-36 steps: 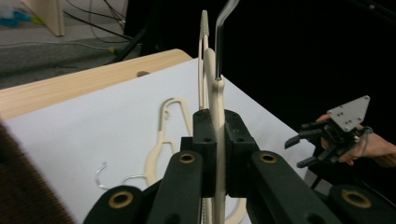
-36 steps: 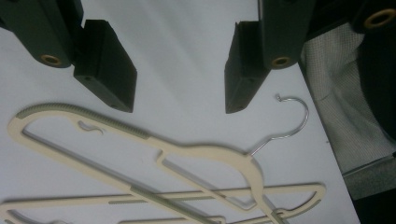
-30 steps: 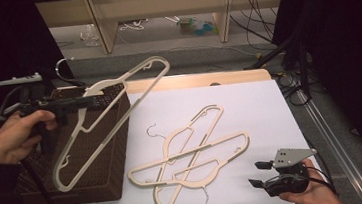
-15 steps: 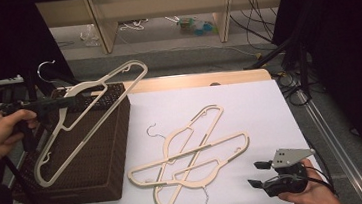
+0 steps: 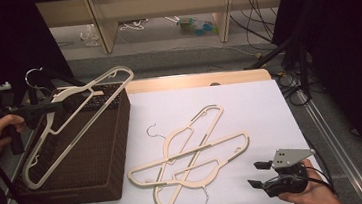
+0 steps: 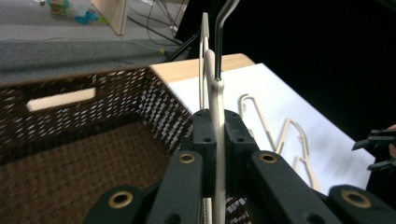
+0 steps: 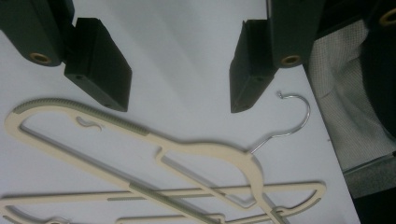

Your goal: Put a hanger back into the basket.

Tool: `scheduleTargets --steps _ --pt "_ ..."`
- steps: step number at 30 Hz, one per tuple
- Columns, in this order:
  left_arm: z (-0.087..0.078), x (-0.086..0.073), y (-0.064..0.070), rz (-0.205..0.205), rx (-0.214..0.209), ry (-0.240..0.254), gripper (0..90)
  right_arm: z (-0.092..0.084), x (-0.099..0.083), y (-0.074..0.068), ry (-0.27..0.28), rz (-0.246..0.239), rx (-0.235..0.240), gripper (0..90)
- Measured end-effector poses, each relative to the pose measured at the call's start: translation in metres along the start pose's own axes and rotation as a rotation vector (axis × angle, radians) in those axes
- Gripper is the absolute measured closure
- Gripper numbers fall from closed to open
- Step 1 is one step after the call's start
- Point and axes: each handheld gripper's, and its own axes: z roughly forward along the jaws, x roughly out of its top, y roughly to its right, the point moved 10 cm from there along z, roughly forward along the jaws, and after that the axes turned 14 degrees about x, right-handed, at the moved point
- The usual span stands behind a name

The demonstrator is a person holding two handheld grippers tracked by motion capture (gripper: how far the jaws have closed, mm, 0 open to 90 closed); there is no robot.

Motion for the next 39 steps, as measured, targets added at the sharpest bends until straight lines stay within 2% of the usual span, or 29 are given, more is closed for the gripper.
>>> scheduleTargets --steps 2,3,6,11,17,19,25,28,31,35,38,39 --pt "-0.002 -0.008 -0.013 -0.022 0.010 -0.004 85.4 0.001 -0.001 0.001 -0.007 -0.002 0.003 39.8" --pt "-0.002 -0.008 -0.013 -0.022 0.010 -0.004 85.4 0.001 -0.001 0.000 -0.007 -0.003 0.004 39.8" --pt "-0.003 -0.017 -0.026 -0.038 0.019 -0.004 85.4 0.002 0.000 0.000 -0.005 0.000 0.009 38.9" --pt "0.000 -0.027 -0.037 -0.052 0.026 -0.013 85.4 0.003 0.002 0.001 0.003 0.003 0.004 34.4" --pt "0.004 -0.036 -0.047 -0.089 0.037 -0.021 85.3 0.001 0.004 0.003 0.026 0.019 -0.014 29.3" --pt "0.007 -0.039 -0.053 -0.119 0.041 -0.018 85.4 0.000 0.005 0.004 0.039 0.023 -0.024 28.1" --pt "0.015 -0.047 -0.057 -0.122 0.041 -0.057 85.3 -0.001 0.005 0.005 0.044 0.025 -0.032 27.2" --pt "0.022 -0.050 -0.054 -0.105 0.040 -0.081 85.3 -0.001 0.005 0.005 0.045 0.016 -0.033 27.2" --pt "0.029 -0.055 -0.054 -0.091 0.057 -0.121 85.2 -0.001 0.005 0.005 0.044 0.016 -0.033 27.2" --pt "0.036 -0.062 -0.056 -0.100 0.078 -0.150 85.1 -0.002 0.005 0.004 0.043 0.024 -0.031 27.2" --pt "0.047 -0.069 -0.057 -0.084 0.119 -0.187 85.0 -0.002 0.005 0.004 0.042 0.027 -0.028 27.3" --pt "0.047 -0.069 -0.057 -0.084 0.119 -0.187 84.8 -0.002 0.005 0.004 0.042 0.027 -0.027 27.3"
